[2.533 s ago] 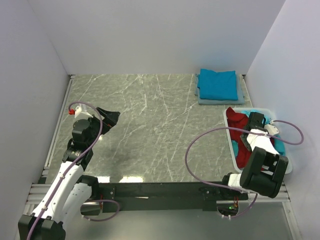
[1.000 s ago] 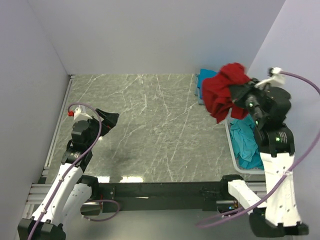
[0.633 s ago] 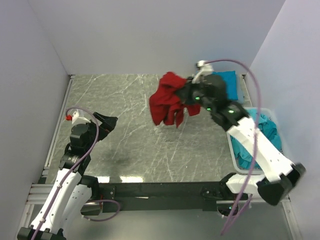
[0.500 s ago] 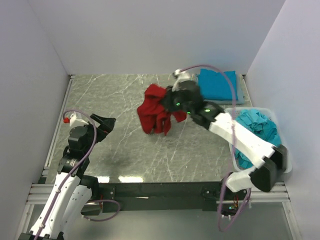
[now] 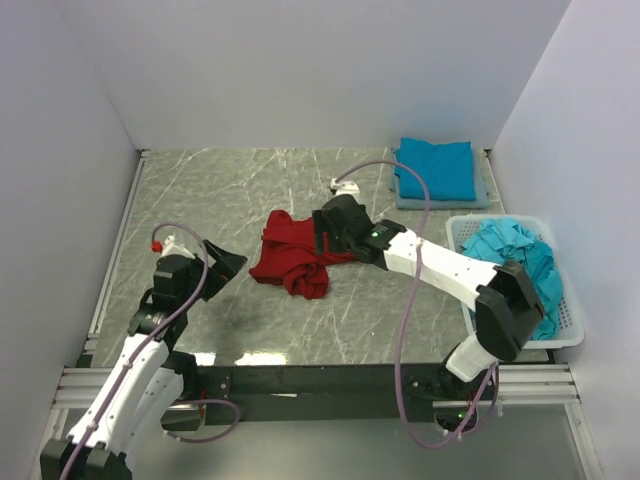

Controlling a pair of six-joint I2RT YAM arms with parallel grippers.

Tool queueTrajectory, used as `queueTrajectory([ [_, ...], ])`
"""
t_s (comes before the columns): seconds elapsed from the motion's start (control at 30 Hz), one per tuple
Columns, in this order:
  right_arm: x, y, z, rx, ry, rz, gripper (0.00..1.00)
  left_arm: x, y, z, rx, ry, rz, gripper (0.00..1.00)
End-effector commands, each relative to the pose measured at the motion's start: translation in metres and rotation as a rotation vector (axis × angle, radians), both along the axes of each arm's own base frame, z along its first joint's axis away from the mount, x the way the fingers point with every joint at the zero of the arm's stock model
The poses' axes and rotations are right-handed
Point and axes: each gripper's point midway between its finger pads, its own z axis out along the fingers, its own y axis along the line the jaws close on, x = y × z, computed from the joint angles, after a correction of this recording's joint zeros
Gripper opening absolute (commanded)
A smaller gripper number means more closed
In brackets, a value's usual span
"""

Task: Fold and stack the t-shirts
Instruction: Move the tshirt to the center of the board, then flatten the tshirt out

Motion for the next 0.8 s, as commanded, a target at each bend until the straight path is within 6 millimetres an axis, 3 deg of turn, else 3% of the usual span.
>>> queueTrajectory([
  [0.0, 0.002, -0.028, 0.013, -0.018, -0.077, -0.093, 0.83, -0.002, -0.022, -0.007, -0.059, 0.004, -0.118, 0.99],
  [0.03, 0.001, -0.032, 0.012, -0.022, -0.08, -0.099, 0.82, -0.002, -0.022, -0.019, -0.05, 0.039, -0.121, 0.99],
  [0.17, -0.007, -0.039, 0.002, -0.038, -0.072, -0.061, 0.83, 0.006, -0.024, -0.032, -0.044, 0.055, -0.126, 0.99],
  [0.3, -0.019, -0.011, 0.014, 0.026, -0.098, 0.173, 0.83, 0.018, -0.028, -0.033, -0.057, 0.02, -0.136, 0.97],
  [0.33, -0.025, 0.005, 0.019, 0.079, -0.095, 0.253, 0.83, 0.02, -0.028, -0.04, -0.049, 0.031, -0.135, 0.96],
  [0.43, -0.029, 0.021, 0.029, 0.127, -0.092, 0.332, 0.82, 0.031, -0.026, -0.046, -0.04, 0.028, -0.113, 0.92],
  [0.63, -0.022, 0.024, 0.046, 0.141, -0.126, 0.322, 0.82, 0.036, -0.036, -0.069, -0.043, 0.121, -0.173, 0.85],
  [0.77, -0.022, 0.033, 0.059, 0.163, -0.158, 0.367, 0.81, 0.035, -0.04, -0.082, -0.051, 0.156, -0.194, 0.72],
])
